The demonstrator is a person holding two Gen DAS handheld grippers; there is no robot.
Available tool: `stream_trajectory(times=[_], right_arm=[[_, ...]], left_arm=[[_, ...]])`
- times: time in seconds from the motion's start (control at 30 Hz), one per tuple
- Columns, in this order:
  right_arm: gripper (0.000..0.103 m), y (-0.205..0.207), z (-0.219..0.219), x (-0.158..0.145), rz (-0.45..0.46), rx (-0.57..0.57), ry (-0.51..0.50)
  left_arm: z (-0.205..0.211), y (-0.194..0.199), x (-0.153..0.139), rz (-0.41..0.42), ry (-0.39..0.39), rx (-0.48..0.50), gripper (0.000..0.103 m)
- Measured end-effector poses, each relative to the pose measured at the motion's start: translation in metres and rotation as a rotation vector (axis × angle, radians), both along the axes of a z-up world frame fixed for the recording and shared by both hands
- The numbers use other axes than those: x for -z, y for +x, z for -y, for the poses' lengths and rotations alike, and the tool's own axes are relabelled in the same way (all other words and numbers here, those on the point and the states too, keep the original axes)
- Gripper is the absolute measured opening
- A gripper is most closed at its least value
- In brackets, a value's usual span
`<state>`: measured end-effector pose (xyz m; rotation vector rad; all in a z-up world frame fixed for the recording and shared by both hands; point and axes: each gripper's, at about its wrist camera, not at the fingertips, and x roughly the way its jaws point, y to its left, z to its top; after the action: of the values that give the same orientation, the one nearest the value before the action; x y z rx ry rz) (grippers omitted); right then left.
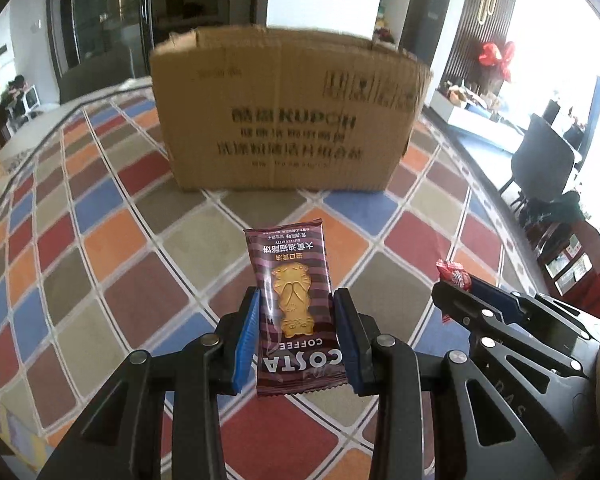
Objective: Organize snacks
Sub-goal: 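Carry the red candy and Costa packet into the box and open both tools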
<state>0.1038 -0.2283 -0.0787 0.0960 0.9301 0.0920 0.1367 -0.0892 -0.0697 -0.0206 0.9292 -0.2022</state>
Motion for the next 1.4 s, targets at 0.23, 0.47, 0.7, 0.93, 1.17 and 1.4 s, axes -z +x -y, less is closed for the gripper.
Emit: stream_trajectory(times=[0.23,0.47,0.7,0.93,1.17,1.4], right_arm=[[0.021,0.004,-0.007,-0.025,0.053,-0.009,0.003],[0.021,0.011,-0.017,-0.050,0.111,-0.018,0.000],[0.021,0.024,-0.025,-0.072,0.165,-0.025,-0.008],[0.021,0.038,-0.030,-0.090,0.215,-0.021,-0.019],[0.021,0.054,-0.034,-0.106,0.258,-0.021,-0.037],[0.021,0.073,-0.039,-0.117,0.289,-0.035,-0.067]], left_arm=[[-0.012,0.002,-0.029,0.096,-0.009,-0.005,0.036],[-0.025,0.007,-0.049,0.153,-0.027,-0.010,0.036],[-0.033,0.017,-0.070,0.216,-0.028,-0.015,0.036],[-0.040,0.034,-0.086,0.245,-0.032,-0.012,0.036],[-0.042,0.049,-0.099,0.267,-0.022,-0.014,0.036],[-0.048,0.070,-0.110,0.275,-0.015,-0.015,0.036]])
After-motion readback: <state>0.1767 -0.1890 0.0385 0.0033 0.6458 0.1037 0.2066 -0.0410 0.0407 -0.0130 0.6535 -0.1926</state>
